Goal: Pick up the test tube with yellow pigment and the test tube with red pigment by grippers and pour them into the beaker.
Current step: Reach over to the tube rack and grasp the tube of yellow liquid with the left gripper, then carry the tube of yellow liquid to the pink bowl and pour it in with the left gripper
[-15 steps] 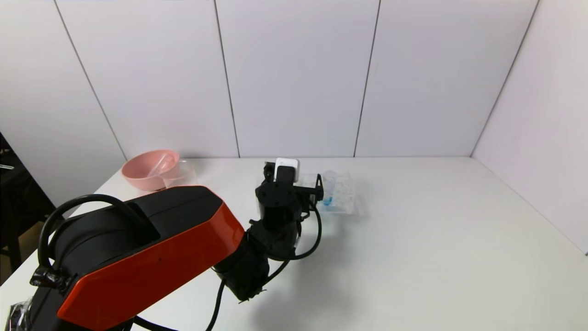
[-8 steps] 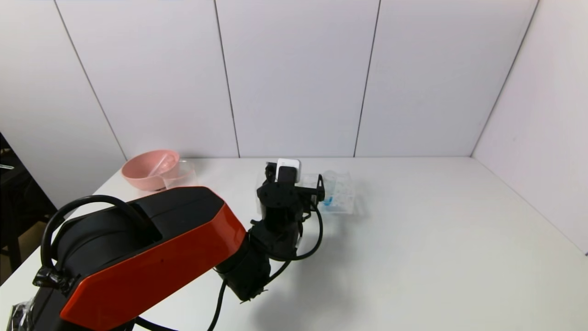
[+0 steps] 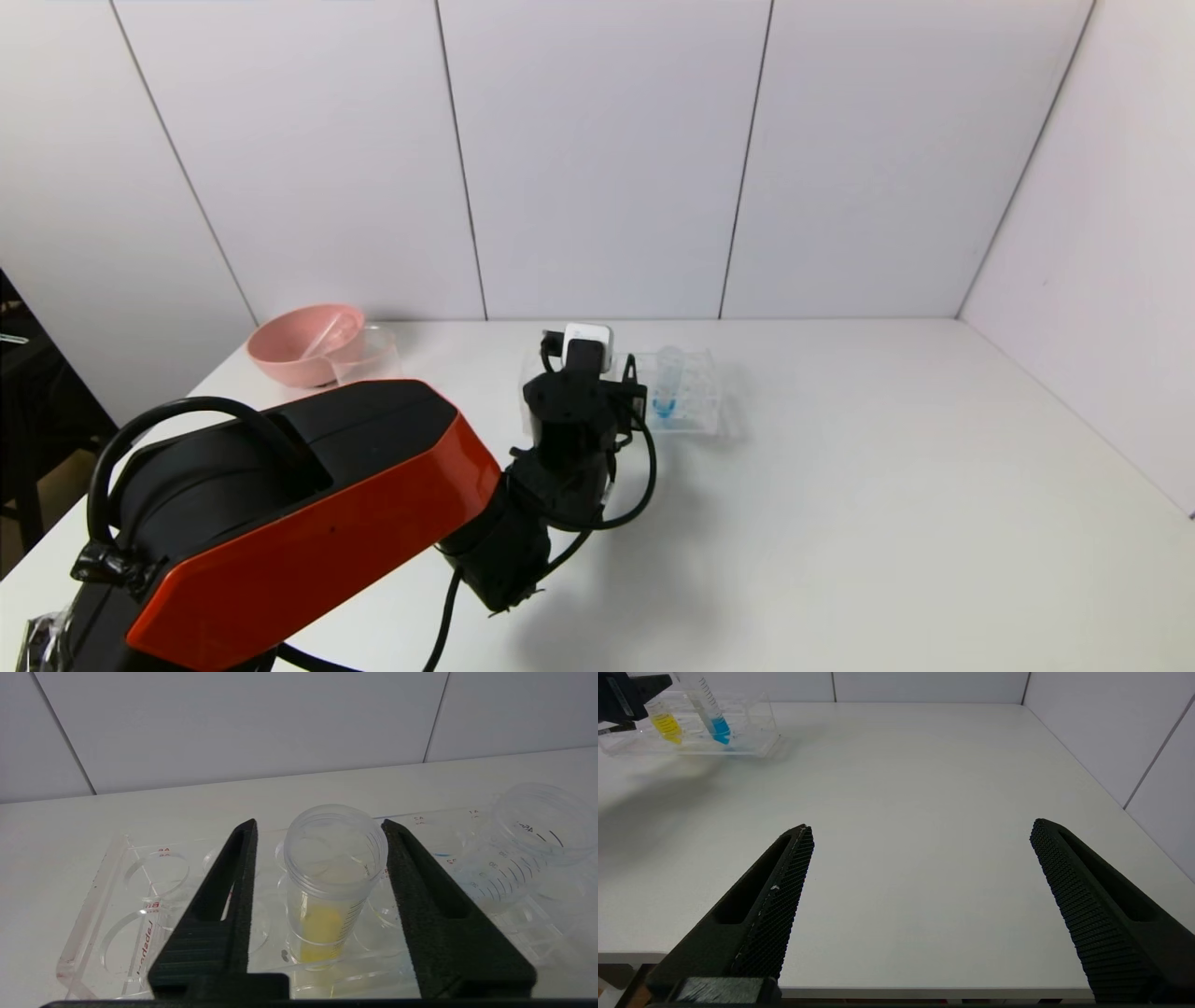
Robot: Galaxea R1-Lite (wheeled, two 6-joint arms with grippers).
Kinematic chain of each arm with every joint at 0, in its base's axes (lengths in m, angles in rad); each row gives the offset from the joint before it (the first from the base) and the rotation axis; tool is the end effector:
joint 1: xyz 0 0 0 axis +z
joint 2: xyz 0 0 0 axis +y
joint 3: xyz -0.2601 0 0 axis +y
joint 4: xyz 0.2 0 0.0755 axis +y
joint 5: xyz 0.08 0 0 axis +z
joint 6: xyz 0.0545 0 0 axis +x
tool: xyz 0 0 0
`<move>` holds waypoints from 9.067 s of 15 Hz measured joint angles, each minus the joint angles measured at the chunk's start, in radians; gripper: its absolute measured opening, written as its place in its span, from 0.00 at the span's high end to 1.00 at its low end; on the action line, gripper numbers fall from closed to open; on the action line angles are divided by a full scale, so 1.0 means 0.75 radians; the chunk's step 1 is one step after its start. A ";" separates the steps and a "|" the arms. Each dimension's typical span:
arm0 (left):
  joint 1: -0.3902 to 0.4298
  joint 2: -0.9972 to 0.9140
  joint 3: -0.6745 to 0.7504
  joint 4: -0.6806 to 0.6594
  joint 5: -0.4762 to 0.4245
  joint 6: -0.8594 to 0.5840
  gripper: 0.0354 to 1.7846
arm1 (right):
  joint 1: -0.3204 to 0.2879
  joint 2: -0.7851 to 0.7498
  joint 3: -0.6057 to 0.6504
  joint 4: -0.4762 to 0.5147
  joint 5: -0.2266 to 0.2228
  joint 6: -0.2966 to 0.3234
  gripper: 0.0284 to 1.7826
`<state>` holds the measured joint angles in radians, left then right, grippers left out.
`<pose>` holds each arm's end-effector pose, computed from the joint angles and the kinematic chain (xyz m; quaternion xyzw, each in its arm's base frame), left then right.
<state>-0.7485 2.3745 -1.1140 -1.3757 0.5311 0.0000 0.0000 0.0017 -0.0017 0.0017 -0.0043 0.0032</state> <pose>0.3458 -0.2835 0.0277 -0.0344 -0.0462 -0.1083 0.9924 0.0744 -0.0002 0.0757 0.0016 0.0008 -0.0022 1.0000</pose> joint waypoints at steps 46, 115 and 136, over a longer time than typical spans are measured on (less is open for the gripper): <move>0.014 -0.641 0.049 0.616 -0.040 0.137 0.76 | 0.000 0.000 0.001 0.000 -0.001 0.000 0.05; 1.378 -0.725 -0.395 1.842 -1.347 0.577 0.76 | 0.000 0.000 0.000 0.000 -0.001 -0.001 0.05; 1.389 -0.645 -0.741 2.344 -1.346 0.947 0.76 | 0.000 0.000 0.000 0.000 0.000 0.000 0.05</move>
<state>0.2934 1.8911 -1.6698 0.3823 -0.4781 0.7100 0.0000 0.0017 -0.0017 0.0017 -0.0043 0.0032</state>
